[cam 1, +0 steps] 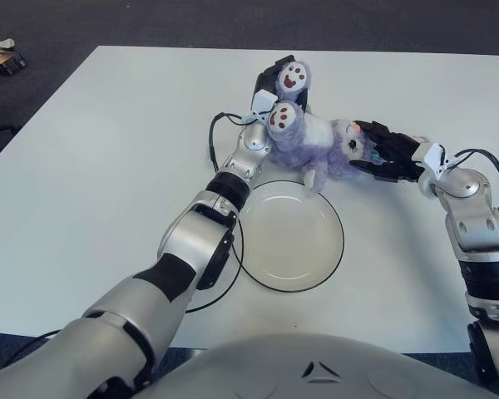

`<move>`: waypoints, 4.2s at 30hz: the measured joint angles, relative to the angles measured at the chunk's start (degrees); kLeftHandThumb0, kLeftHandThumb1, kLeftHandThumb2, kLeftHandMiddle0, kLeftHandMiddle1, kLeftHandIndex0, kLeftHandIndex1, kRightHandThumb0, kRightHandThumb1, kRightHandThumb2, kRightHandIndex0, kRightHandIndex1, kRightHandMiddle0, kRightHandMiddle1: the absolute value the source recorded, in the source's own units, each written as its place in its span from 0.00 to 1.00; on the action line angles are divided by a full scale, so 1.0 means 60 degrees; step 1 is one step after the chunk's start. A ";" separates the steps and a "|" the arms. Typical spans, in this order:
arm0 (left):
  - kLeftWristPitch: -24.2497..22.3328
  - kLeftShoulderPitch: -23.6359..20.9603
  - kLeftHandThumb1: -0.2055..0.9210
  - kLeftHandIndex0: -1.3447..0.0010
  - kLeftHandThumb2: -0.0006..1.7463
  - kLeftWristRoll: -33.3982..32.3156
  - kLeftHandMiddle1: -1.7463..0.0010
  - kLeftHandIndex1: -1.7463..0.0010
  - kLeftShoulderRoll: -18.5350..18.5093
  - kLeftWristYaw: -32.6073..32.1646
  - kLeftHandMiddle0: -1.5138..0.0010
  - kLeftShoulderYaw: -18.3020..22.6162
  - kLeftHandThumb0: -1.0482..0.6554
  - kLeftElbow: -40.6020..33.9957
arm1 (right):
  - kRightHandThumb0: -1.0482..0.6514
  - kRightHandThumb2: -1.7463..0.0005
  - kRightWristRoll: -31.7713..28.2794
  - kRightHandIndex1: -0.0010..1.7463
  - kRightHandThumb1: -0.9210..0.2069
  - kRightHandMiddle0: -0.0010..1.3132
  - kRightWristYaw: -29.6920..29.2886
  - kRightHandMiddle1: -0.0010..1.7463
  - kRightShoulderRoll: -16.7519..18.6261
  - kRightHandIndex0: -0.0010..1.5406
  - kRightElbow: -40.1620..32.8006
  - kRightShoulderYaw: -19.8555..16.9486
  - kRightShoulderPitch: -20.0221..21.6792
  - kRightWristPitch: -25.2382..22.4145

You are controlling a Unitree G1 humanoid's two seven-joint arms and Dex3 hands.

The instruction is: Put the doll into the plate.

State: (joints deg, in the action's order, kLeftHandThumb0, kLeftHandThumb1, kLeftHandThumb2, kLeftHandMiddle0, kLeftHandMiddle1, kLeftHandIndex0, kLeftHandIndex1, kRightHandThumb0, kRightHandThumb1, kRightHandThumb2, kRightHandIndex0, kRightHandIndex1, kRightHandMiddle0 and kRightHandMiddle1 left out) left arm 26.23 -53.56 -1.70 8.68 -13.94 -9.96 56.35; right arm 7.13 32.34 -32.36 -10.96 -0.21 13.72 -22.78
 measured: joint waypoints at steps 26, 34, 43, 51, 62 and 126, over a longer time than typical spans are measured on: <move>0.0011 -0.0005 0.34 0.28 0.85 -0.0004 0.00 0.00 0.0000 0.0004 0.52 0.0028 0.92 0.0058 | 0.00 0.80 -0.0249 0.00 0.00 0.00 0.0314 0.07 -0.0440 0.00 -0.0090 -0.0126 -0.0340 0.0441; 0.0009 -0.0005 0.34 0.28 0.85 -0.0007 0.00 0.00 0.0000 0.0009 0.52 0.0039 0.92 0.0058 | 0.00 0.83 -0.0251 0.00 0.02 0.00 0.0383 0.00 -0.0464 0.00 -0.0186 -0.0045 -0.0476 0.0443; -0.0005 -0.0005 0.34 0.28 0.85 -0.0009 0.00 0.00 0.0000 0.0009 0.52 0.0041 0.92 0.0056 | 0.01 0.87 0.0245 0.00 0.05 0.00 -0.0126 0.00 -0.0461 0.00 -0.0185 0.0375 -0.0619 0.0861; -0.0012 -0.0005 0.34 0.28 0.85 -0.0010 0.00 0.00 0.0000 0.0010 0.52 0.0039 0.92 0.0055 | 0.00 0.91 0.1141 0.00 0.02 0.00 -0.0513 0.00 -0.0565 0.00 -0.0099 0.0846 -0.0639 0.1290; -0.0026 -0.0005 0.34 0.28 0.85 -0.0011 0.00 0.00 0.0000 0.0007 0.53 0.0038 0.92 0.0048 | 0.00 0.93 0.1873 0.00 0.01 0.00 -0.0981 0.00 -0.0669 0.00 0.0007 0.1242 -0.0638 0.1664; -0.0607 -0.0002 0.34 0.28 0.85 -0.0208 0.00 0.00 0.0001 -0.0004 0.52 -0.0236 0.92 -0.0709 | 0.61 0.14 0.3759 0.91 0.73 0.43 -0.8795 1.00 0.1891 0.52 0.3972 0.1384 0.0356 0.3400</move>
State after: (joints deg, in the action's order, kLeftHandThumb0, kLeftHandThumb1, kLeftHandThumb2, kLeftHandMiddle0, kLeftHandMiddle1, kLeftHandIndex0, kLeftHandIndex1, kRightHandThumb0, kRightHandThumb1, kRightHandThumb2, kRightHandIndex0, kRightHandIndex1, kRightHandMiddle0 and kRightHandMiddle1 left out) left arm 22.59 -53.57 -2.95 8.68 -13.97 -11.38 52.10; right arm 29.68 -20.43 -21.02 12.88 8.09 15.86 -2.38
